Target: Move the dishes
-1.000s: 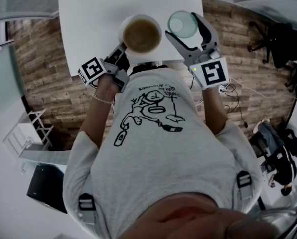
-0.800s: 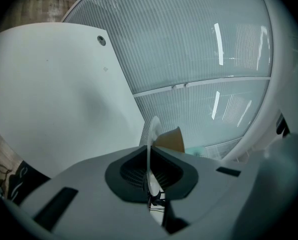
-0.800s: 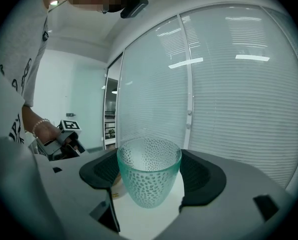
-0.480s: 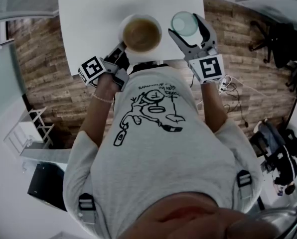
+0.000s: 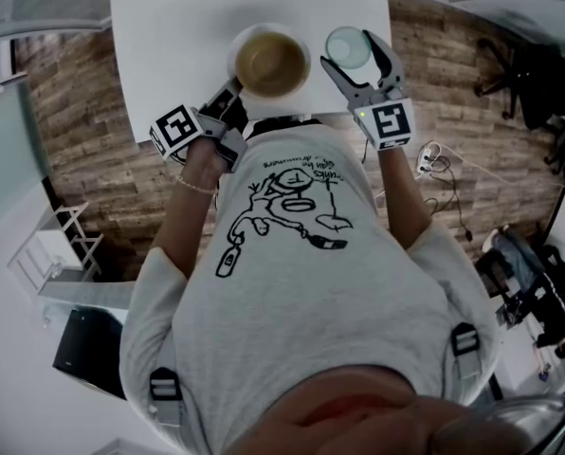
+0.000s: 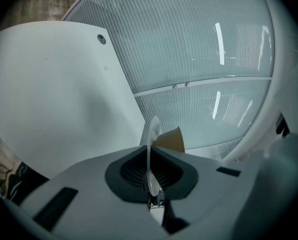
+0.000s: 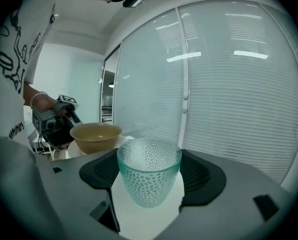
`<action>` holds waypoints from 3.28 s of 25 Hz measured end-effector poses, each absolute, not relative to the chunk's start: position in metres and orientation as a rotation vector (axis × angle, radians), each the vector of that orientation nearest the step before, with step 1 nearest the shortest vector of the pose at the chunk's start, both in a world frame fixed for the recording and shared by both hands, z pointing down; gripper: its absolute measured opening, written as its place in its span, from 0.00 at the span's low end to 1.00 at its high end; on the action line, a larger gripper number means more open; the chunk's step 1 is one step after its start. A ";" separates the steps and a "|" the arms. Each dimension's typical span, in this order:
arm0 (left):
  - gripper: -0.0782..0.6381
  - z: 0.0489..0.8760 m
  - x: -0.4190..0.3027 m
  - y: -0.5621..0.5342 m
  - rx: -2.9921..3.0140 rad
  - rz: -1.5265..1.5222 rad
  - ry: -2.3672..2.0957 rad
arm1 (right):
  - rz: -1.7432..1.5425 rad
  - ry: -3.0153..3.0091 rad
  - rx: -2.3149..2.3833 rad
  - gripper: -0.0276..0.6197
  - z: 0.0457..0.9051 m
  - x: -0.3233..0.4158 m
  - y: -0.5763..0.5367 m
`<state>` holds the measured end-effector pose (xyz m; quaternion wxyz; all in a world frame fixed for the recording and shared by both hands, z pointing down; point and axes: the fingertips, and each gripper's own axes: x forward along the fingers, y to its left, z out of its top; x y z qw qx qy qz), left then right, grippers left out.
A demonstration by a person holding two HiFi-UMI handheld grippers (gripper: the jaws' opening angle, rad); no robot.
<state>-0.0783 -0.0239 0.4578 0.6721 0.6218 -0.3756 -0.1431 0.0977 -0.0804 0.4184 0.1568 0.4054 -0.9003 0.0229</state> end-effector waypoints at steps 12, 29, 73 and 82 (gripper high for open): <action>0.12 0.460 -0.080 -0.023 1.396 -0.324 -0.847 | 0.120 -2.565 1.140 0.63 0.472 0.097 -0.076; 0.12 0.466 -0.082 -0.021 1.366 -0.329 -0.865 | 0.239 -2.522 1.106 0.63 0.545 0.102 -0.071; 0.12 0.464 -0.085 -0.023 1.365 -0.322 -0.887 | 0.297 -2.473 1.065 0.63 0.602 0.119 -0.061; 0.12 0.467 -0.087 -0.023 1.362 -0.322 -0.881 | 0.277 -2.466 1.030 0.63 0.607 0.115 -0.056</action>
